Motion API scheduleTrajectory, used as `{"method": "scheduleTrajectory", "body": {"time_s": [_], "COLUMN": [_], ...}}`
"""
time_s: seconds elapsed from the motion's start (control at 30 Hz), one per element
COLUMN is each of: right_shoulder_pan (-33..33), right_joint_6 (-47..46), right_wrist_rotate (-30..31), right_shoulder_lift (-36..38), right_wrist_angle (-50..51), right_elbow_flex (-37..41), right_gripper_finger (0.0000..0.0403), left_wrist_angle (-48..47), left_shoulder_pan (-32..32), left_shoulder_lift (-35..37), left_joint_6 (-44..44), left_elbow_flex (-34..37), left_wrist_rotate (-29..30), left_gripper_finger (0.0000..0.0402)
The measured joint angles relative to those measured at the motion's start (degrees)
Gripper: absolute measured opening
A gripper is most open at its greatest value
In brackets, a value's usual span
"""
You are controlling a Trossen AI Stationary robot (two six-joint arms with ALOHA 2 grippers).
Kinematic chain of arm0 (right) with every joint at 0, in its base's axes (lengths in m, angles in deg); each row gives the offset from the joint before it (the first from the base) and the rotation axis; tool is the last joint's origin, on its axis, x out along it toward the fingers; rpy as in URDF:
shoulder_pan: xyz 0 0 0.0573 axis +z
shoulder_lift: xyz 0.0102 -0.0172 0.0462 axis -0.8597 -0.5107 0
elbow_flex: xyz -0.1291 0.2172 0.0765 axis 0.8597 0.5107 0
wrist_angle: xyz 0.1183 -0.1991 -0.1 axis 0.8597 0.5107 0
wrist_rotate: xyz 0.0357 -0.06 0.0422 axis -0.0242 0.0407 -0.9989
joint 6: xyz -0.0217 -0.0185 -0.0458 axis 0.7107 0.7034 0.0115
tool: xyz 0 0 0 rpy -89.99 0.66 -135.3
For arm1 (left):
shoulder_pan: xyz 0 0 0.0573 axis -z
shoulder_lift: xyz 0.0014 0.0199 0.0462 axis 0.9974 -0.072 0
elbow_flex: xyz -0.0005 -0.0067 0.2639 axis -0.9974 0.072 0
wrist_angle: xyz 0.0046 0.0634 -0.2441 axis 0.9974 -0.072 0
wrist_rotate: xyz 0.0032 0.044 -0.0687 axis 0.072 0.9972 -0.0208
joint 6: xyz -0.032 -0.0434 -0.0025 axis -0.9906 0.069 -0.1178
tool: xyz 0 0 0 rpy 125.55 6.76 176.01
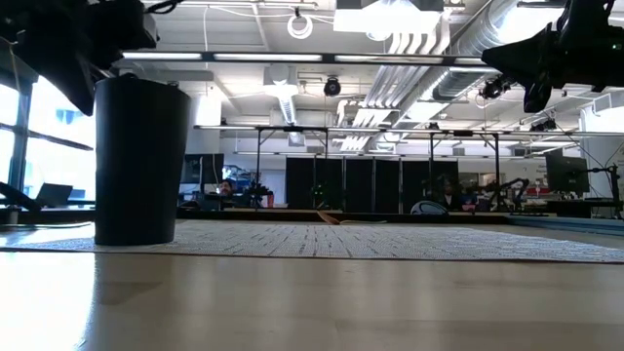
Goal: Pick & Place Utensil
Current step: Put the black cup on the gray mat
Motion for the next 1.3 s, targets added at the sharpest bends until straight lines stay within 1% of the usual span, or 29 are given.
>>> {"method": "scheduleTrajectory", "body": {"time_s": [0.17, 0.27, 0.4, 0.73, 0.93, 1.1, 1.3], "right_shoulder_pan": [0.00, 0.00, 0.00, -0.02, -0.01, 0.00, -0.01], "right_joint_6": [0.00, 0.00, 0.00, 0.00, 0.00, 0.00, 0.00], "right_wrist_rotate": [0.00, 0.00, 0.00, 0.00, 0.00, 0.00, 0.00], "right_shoulder_lift": [0.00, 0.00, 0.00, 0.00, 0.00, 0.00, -0.02], "right_wrist_angle": [0.50, 0.70, 0.88, 0.87, 0.87, 1.02, 1.16], "right_elbow_flex": [0.00, 0.00, 0.00, 0.01, 0.00, 0.00, 0.00], "right_gripper_finger": [0.0012, 0.0012, 0.0012, 0.0012, 0.0012, 0.0012, 0.0012], "left_wrist_angle": [3.40, 5.27, 9.61, 31.01, 43.86, 54.95, 62.93], "left_shoulder_pan": [4.91, 8.25, 11.98, 18.60, 21.85, 24.48, 26.29], "left_shoulder_lift": [0.00, -0.01, 0.00, 0.01, -1.25, -4.91, -11.70], "left_joint_6": [-0.11, -2.78, -6.28, -8.96, -11.00, -11.02, -11.36], "left_elbow_flex": [0.53, 3.00, 7.39, 19.20, 26.15, 29.70, 30.49], "left_wrist_rotate": [1.57, 2.73, 7.07, 10.32, 16.93, 20.50, 26.07], "left_gripper_finger": [0.0347, 0.0349, 0.0349, 0.0349, 0.0349, 0.0349, 0.0349]}}
